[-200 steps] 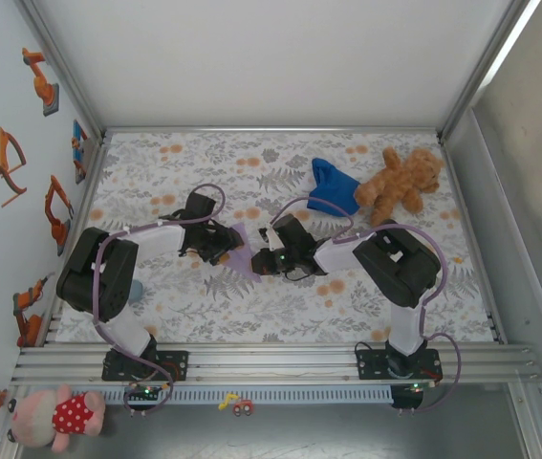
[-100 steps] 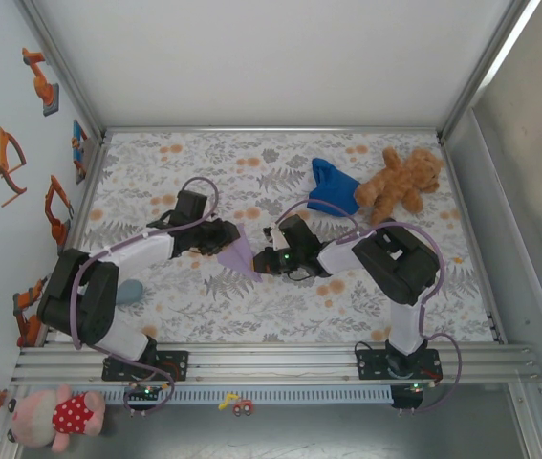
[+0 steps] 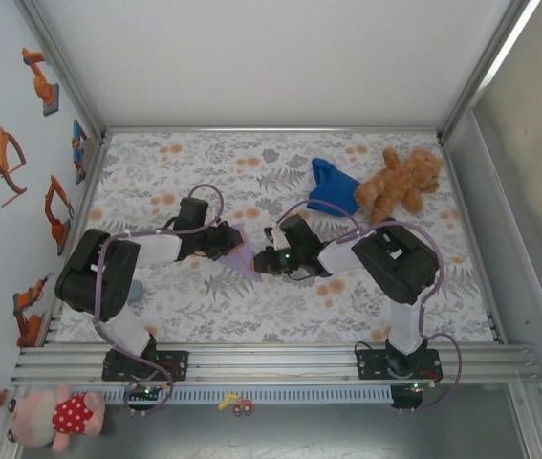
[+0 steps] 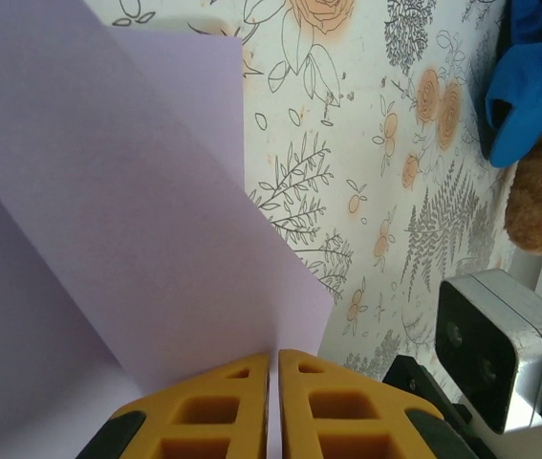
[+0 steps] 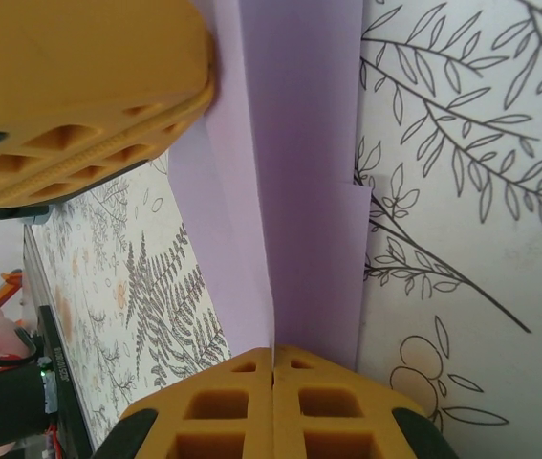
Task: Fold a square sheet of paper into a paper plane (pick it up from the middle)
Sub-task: Fourth fold the wing at the center of the table.
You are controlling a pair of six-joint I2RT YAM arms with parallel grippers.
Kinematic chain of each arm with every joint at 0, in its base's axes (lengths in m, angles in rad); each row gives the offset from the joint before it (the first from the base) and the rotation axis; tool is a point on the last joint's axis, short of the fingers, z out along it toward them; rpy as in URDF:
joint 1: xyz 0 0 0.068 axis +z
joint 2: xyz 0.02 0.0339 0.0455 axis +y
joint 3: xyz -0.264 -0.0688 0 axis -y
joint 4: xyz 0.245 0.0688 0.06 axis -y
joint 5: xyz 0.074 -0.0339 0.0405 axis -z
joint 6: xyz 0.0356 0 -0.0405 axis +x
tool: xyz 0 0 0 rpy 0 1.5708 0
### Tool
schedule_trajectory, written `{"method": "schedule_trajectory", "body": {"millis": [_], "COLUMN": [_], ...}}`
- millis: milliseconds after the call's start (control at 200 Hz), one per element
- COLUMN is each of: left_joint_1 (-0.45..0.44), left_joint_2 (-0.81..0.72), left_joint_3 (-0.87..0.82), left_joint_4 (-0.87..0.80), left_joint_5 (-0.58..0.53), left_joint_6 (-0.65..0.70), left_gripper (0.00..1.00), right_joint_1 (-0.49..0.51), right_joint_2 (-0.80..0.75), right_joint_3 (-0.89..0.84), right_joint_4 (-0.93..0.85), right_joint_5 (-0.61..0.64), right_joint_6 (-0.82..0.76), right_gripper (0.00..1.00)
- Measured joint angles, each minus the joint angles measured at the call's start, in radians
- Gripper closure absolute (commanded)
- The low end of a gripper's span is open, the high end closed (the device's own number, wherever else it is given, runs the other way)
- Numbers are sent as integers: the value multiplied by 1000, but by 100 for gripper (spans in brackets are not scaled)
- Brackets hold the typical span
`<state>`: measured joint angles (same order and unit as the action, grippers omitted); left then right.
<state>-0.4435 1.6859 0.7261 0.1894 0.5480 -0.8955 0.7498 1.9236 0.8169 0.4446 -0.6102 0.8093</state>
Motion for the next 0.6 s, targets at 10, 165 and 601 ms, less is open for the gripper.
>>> {"method": "schedule_trajectory", "body": {"millis": [10, 165, 601], "left_joint_1": [0, 5, 13], "left_joint_2": [2, 23, 38], "left_joint_3": [0, 0, 0], "left_joint_4": [2, 5, -32], "left_joint_5": [0, -2, -21], "left_joint_6": [-1, -4, -7], "left_gripper": [90, 91, 92], "right_joint_1": [-1, -1, -2], "right_joint_2": [0, 0, -29], "right_joint_3": [0, 0, 0], "right_joint_4": [0, 1, -47], "right_joint_5": [0, -2, -11], "right_joint_6": [2, 4, 6], "right_gripper": [98, 97, 84]}}
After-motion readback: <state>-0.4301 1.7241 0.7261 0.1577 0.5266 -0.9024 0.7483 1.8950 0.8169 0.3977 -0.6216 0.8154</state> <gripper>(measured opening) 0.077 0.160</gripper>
